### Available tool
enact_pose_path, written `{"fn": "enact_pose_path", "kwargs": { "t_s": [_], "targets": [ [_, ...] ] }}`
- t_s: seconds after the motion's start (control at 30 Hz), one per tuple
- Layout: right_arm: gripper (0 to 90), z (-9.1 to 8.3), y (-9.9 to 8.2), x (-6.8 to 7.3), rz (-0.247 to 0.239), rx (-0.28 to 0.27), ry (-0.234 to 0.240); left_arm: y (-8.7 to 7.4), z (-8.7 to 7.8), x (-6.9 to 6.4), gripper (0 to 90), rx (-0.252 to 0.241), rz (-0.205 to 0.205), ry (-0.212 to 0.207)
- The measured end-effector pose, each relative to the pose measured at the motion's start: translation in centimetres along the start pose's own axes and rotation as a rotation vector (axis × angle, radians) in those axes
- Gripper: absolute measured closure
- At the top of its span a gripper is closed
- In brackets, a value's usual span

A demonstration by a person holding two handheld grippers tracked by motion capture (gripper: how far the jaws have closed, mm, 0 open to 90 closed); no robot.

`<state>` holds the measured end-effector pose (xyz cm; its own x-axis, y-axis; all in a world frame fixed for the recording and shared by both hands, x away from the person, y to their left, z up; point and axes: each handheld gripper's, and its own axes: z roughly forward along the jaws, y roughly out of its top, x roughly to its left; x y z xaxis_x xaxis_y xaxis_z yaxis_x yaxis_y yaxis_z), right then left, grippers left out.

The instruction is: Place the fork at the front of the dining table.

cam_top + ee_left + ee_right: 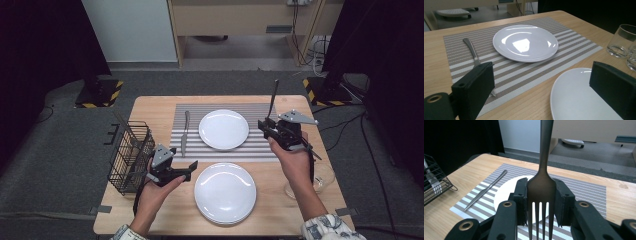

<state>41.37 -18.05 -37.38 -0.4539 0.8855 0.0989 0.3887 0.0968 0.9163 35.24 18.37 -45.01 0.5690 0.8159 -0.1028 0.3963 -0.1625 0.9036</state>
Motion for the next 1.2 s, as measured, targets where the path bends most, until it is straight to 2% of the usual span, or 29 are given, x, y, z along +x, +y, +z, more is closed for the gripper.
{"fn": "enact_pose_path", "kwargs": {
  "t_s": [0.27, 0.47, 0.6, 0.77, 1.07, 1.2],
  "targets": [
    [67.5, 0.6, 0.1, -0.3, 0.006, 0.003, -0.011, -0.4, 0.1, 0.3, 5.5, 0.012, -0.003, 0.002],
    [67.5, 0.8, 0.1, -0.6, 0.009, 0.012, -0.023, -0.5, 0.1, 1.0, 5.6, 0.003, -0.027, 0.001],
    [67.5, 0.9, 0.3, -0.8, 0.008, 0.025, -0.039, -0.7, 0.3, 1.2, 5.5, 0.015, -0.014, 0.005],
    [67.5, 0.6, 0.7, -0.9, 0.007, 0.03, -0.057, -0.7, 0.6, 1.2, 5.5, 0.021, -0.017, -0.003],
    [67.5, -0.2, 3.1, -1.2, 0.012, 0.035, -0.119, -0.9, 1.3, 0.9, 5.6, 0.044, -0.003, -0.015],
    [67.6, -0.1, 3.9, -1.6, 0.023, 0.039, -0.132, -1.0, 1.6, 0.7, 5.6, 0.058, 0.023, -0.021]
  ]
}}
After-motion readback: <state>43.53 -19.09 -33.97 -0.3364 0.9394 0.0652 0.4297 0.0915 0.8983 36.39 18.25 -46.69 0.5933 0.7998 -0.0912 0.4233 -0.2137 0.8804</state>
